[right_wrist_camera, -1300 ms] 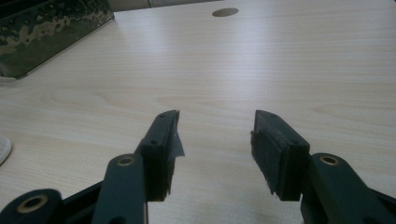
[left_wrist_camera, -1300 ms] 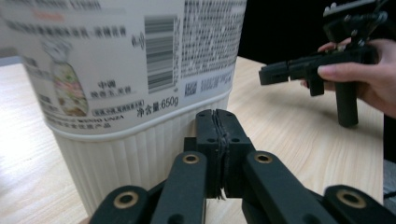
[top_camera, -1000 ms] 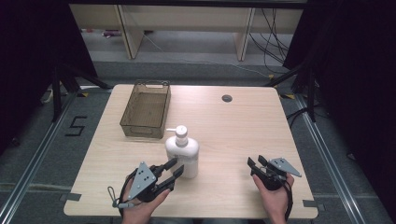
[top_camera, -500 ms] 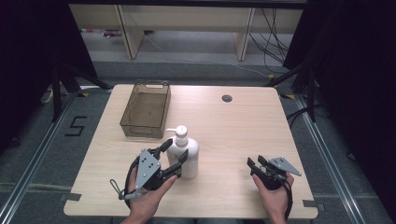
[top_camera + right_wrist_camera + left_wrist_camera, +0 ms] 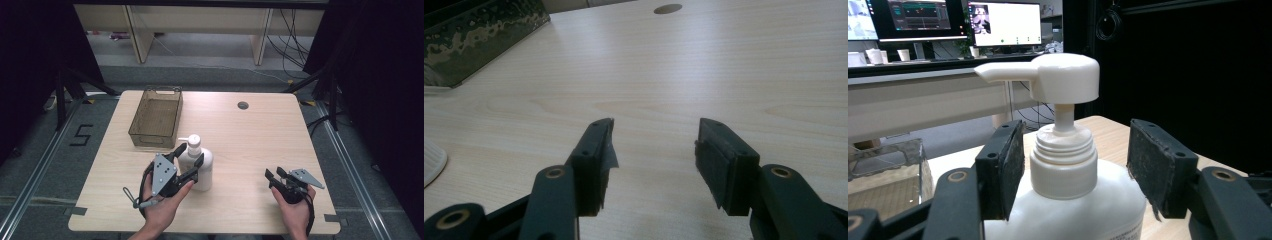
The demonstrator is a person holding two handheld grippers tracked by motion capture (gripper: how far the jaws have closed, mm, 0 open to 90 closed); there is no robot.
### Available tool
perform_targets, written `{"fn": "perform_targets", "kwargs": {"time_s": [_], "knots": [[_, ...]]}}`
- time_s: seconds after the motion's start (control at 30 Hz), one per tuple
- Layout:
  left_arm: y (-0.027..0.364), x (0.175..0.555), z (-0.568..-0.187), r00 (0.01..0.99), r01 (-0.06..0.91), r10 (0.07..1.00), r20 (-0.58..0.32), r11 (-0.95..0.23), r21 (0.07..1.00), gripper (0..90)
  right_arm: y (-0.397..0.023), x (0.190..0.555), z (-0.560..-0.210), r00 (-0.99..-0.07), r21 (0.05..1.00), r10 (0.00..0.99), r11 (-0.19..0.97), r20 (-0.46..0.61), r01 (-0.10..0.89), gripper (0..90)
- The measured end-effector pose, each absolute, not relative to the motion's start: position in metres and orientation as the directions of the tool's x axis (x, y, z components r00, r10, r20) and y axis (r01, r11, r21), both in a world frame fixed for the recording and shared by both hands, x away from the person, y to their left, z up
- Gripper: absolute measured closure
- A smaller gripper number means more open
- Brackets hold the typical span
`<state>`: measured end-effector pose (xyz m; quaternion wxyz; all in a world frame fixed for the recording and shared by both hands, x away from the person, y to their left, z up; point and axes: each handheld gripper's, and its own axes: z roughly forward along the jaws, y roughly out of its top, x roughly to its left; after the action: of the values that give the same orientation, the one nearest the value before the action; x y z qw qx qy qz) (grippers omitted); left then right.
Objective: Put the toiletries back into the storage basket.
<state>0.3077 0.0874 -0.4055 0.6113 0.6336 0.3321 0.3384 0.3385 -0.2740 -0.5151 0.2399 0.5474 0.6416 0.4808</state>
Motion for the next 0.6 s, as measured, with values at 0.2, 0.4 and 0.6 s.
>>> {"fn": "perform_targets", "kwargs": {"time_s": [0.2, 0.4, 0.6], "knots": [[0.0872, 0.3091, -0.4044, 0.541, 0.012, 0.841, 0.015, -0.026, 1.0, 39.2, -0.2741, 0.3387, -0.5153, -0.274, 0.881, 0.937, -0.067, 0.217, 0.469, 49.4], [0.0838, 0.3117, -0.4004, 0.527, 0.023, 0.85, 0.009, -0.025, 0.999, 39.3, -0.2739, 0.3389, -0.5148, -0.28, 0.875, 0.936, -0.055, 0.213, 0.48, 49.5], [0.081, 0.316, -0.4002, 0.508, 0.034, 0.862, 0.001, -0.022, 0.999, 39.6, -0.2742, 0.3401, -0.5154, -0.286, 0.873, 0.933, -0.054, 0.216, 0.484, 49.4]]}}
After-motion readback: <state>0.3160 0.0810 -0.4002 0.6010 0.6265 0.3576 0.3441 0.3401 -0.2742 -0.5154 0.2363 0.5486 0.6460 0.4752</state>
